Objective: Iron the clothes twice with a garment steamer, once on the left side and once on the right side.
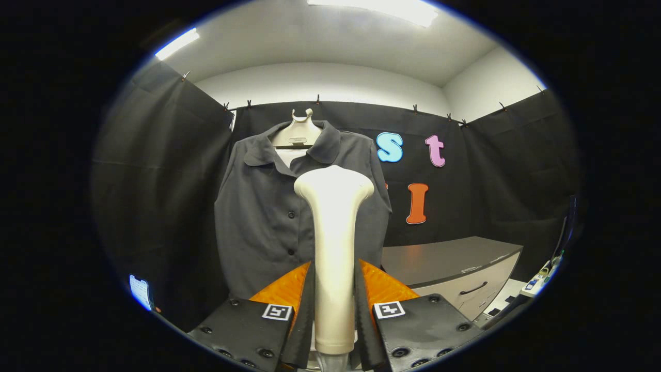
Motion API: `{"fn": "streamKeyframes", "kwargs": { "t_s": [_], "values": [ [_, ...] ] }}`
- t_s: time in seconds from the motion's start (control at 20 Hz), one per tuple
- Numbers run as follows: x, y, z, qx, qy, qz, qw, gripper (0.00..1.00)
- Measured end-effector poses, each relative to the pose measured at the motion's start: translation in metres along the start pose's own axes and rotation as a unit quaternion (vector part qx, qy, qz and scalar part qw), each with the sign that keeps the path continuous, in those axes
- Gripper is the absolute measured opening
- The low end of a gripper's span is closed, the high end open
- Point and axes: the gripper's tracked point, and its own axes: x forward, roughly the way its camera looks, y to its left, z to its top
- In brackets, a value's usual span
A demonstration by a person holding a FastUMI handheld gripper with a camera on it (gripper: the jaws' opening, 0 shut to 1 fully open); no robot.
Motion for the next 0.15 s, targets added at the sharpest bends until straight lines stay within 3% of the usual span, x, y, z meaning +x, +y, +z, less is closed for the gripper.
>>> {"fn": "streamKeyframes", "kwargs": {
  "t_s": [0.15],
  "values": [
    [0.0000,0.0031,-0.0010,0.001,0.001,0.003,1.000,0.44]
  ]
}}
